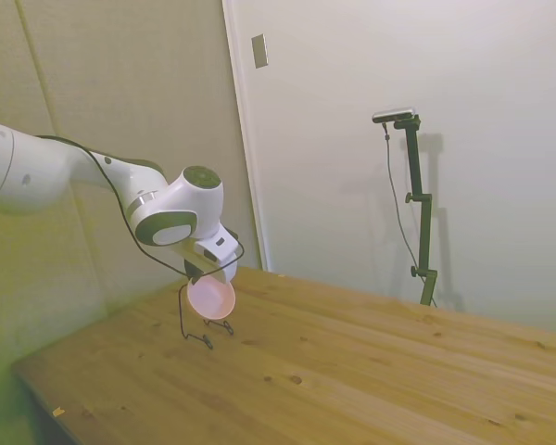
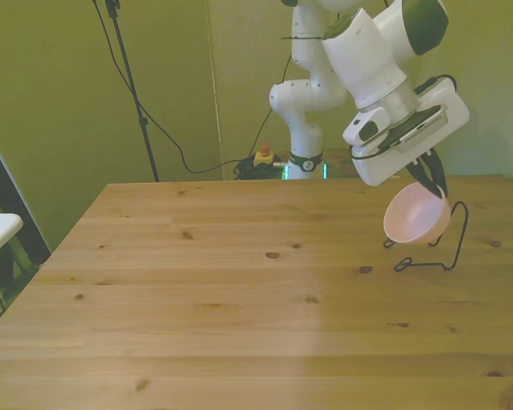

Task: Load the bowl

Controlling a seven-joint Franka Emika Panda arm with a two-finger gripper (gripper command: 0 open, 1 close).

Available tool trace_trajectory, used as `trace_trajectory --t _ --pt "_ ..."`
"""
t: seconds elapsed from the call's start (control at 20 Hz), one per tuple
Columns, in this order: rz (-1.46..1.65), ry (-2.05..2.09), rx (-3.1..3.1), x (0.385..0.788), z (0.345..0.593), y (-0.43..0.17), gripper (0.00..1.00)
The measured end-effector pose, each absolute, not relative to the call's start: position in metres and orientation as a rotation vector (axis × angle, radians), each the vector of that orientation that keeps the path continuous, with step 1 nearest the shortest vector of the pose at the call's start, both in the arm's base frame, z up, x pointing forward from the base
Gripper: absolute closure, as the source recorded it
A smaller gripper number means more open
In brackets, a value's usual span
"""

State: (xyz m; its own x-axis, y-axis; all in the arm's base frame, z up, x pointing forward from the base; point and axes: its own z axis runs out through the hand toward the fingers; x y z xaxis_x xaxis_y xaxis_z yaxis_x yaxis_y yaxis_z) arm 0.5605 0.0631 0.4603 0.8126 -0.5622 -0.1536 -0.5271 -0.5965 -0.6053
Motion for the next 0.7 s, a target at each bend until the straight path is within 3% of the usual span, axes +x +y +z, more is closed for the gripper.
trace_trajectory --t 0.7 --pt "-0.063 0.644 -2.131 0.550 0.423 0.058 1.00"
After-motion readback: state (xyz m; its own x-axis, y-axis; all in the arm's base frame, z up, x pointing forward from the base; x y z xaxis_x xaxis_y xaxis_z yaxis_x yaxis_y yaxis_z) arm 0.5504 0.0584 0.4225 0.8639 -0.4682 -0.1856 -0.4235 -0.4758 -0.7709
